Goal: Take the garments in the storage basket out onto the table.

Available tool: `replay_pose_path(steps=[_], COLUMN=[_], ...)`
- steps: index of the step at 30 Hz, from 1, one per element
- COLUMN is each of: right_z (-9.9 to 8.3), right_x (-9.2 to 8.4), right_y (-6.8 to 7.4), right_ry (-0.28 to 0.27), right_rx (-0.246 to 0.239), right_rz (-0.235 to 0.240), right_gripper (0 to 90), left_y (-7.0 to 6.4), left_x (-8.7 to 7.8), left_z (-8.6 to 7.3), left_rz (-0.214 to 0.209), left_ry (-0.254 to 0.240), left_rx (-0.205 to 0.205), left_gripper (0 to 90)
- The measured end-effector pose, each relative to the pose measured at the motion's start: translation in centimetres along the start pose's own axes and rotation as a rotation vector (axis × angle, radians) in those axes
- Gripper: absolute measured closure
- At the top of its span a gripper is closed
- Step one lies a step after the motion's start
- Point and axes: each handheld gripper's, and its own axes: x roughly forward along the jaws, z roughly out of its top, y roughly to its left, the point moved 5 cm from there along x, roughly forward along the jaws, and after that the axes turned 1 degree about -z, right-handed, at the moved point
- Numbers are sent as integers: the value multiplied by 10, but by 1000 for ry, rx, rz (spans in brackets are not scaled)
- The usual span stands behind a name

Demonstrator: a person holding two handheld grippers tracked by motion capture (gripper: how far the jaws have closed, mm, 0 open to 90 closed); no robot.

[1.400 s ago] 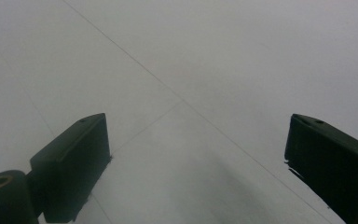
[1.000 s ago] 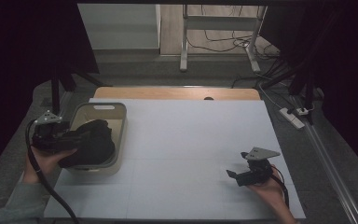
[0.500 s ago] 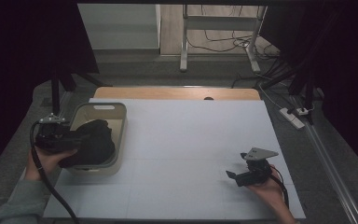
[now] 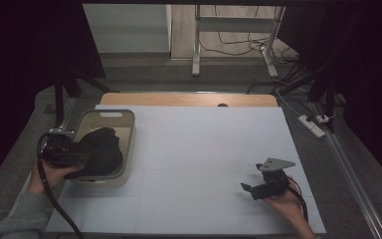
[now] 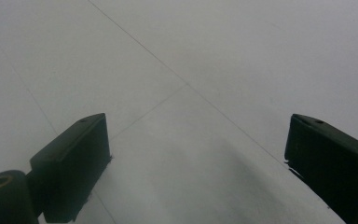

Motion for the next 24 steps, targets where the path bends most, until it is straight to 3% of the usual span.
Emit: replay_pose_path(steps=[5, 15, 20, 24], right_z=[-1, -1, -1, -1], right_x=[0, 1, 2, 2], right_y=[0, 0, 0, 0], right_ry=[9, 14, 18, 22], right_rx=[-2, -2, -3, -5], right_rz=[2, -4, -6, -7], right_gripper=[66, 66, 66, 69], left_y=[-3, -15, -18, -16], left_x=[4, 15, 18, 18], left_z=[-2, -5, -4, -4], left_rz=[-47, -88, -101, -126], left_ry=[50, 153, 169, 179], left_rx=[-13, 27, 20, 11], left_gripper=[48, 31, 118, 287])
